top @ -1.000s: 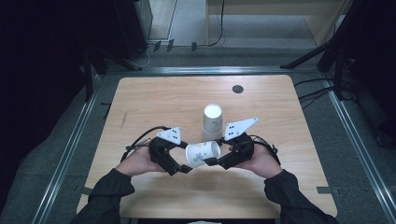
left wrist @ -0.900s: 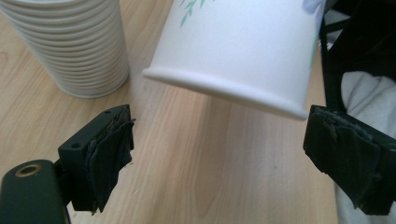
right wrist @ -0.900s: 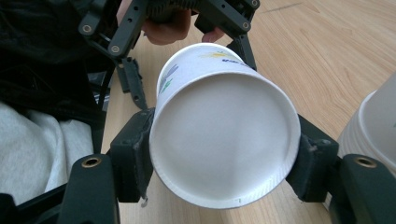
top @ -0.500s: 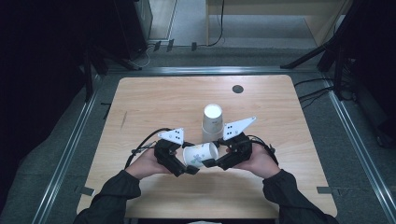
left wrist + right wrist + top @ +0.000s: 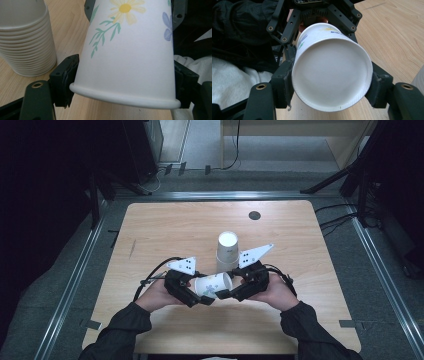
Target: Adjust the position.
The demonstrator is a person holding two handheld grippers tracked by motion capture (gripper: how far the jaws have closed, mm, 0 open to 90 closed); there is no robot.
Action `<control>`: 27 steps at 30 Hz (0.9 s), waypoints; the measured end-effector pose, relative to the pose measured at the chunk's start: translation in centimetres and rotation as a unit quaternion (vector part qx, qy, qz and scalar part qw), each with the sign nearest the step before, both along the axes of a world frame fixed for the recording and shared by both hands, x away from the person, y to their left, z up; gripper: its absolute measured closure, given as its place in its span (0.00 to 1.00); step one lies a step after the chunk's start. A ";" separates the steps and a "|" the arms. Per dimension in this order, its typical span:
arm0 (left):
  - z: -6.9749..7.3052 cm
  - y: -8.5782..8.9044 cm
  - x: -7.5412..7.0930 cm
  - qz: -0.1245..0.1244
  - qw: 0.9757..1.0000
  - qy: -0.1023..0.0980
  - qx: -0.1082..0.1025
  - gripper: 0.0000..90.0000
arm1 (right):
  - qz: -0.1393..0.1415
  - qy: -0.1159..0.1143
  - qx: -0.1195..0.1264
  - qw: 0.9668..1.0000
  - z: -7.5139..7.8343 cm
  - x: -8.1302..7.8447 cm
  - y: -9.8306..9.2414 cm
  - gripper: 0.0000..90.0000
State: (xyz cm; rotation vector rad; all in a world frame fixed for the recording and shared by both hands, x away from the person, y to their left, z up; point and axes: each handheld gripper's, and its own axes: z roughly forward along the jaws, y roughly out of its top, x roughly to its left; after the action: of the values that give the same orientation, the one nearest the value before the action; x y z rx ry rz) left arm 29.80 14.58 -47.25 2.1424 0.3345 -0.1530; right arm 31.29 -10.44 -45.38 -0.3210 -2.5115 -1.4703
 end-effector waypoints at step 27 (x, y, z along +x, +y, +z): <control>3.7 1.8 1.6 -0.006 0.994 -0.017 0.104 0.30 | -0.018 -0.038 -0.050 0.998 -0.3 -0.1 -0.6 0.27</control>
State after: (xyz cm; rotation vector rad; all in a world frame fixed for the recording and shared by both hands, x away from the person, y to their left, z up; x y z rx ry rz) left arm 31.41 16.38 -43.50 2.3509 0.3295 -0.0929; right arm 31.19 -11.05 -45.71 -0.3347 -2.6596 -1.3969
